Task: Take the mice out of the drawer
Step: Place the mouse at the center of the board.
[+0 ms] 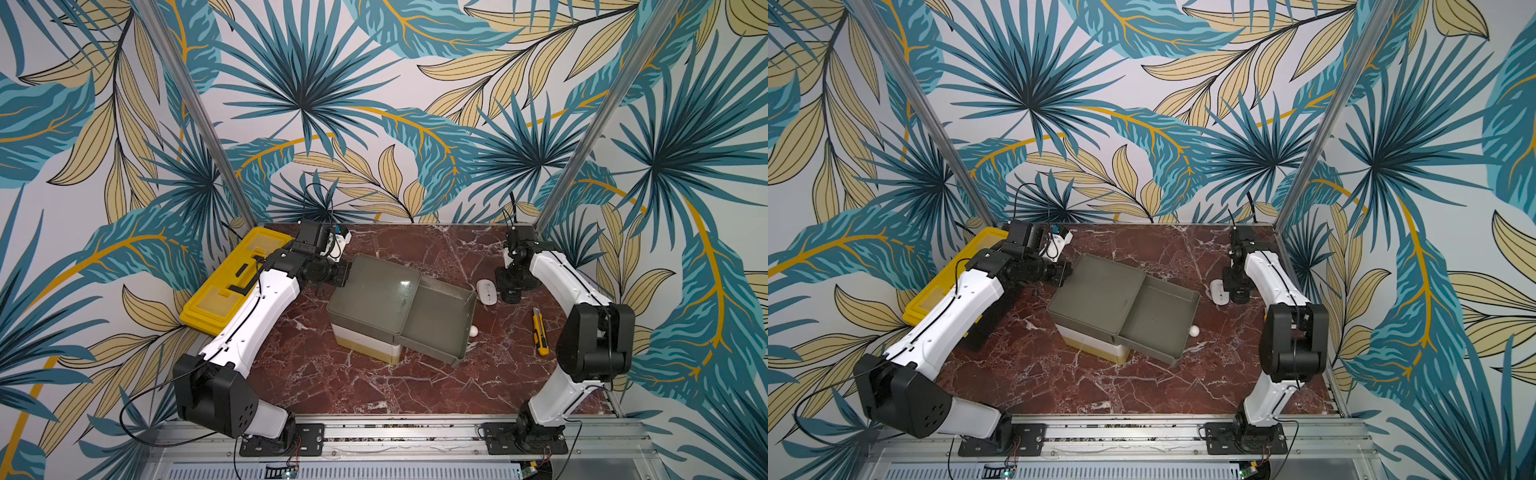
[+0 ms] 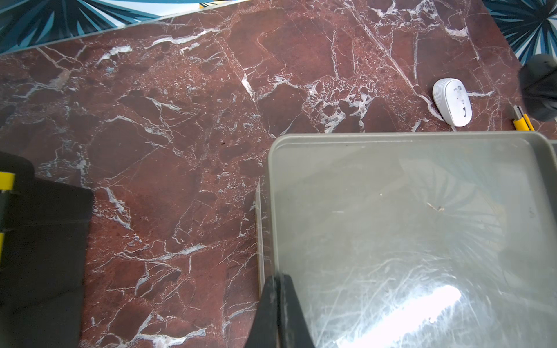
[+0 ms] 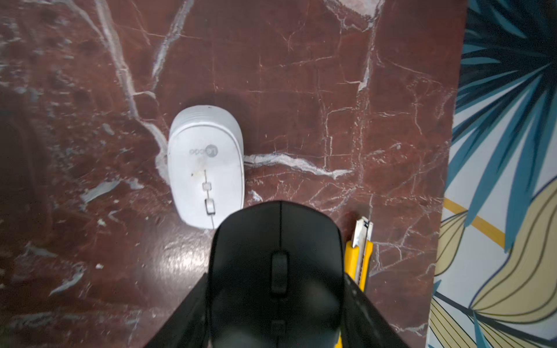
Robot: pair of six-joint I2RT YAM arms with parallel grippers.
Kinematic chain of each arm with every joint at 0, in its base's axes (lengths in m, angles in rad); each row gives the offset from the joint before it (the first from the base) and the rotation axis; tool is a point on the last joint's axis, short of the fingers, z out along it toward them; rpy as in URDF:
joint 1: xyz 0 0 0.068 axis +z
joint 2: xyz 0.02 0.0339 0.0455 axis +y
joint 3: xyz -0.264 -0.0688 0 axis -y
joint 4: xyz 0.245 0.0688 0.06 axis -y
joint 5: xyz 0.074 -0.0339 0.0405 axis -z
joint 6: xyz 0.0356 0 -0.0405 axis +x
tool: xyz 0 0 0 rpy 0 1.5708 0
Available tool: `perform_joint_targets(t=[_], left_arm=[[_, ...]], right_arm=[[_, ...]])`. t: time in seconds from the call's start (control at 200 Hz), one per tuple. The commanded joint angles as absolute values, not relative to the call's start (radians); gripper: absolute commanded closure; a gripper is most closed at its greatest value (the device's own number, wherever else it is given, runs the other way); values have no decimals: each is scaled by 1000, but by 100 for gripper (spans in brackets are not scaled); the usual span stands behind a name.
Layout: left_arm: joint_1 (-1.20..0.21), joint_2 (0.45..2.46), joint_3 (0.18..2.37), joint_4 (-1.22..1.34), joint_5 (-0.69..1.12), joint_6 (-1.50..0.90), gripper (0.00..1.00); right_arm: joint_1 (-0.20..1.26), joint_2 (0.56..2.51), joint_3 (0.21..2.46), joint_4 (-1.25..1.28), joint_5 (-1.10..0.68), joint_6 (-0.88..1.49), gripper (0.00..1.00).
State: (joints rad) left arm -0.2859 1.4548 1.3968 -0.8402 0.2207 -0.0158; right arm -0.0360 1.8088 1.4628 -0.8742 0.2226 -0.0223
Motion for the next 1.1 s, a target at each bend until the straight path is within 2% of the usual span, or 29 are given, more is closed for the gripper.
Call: perform_joint_targets(t=[0.0,0.175,0.531,0.836,1.097], left_arm=[[-296,1460,1359,-959,299,6,100],[-296,1467,1368,-962,313,5,100],[-298,1454,1365,-963,312,6,100],[-297,1462,1368,-968,309,8,100],[-297,1463,1368,-969,307,8,100]], right_arm=[[-69,1867,1512,-849,254,-7,50],[-121,1948,1573,-825,176,-5,49],[-147,2092,1672,-841,147,-50,49],[-154,2108,1636,-788,120,-72,49],[-161,2159,1652,-799,124,-75,44]])
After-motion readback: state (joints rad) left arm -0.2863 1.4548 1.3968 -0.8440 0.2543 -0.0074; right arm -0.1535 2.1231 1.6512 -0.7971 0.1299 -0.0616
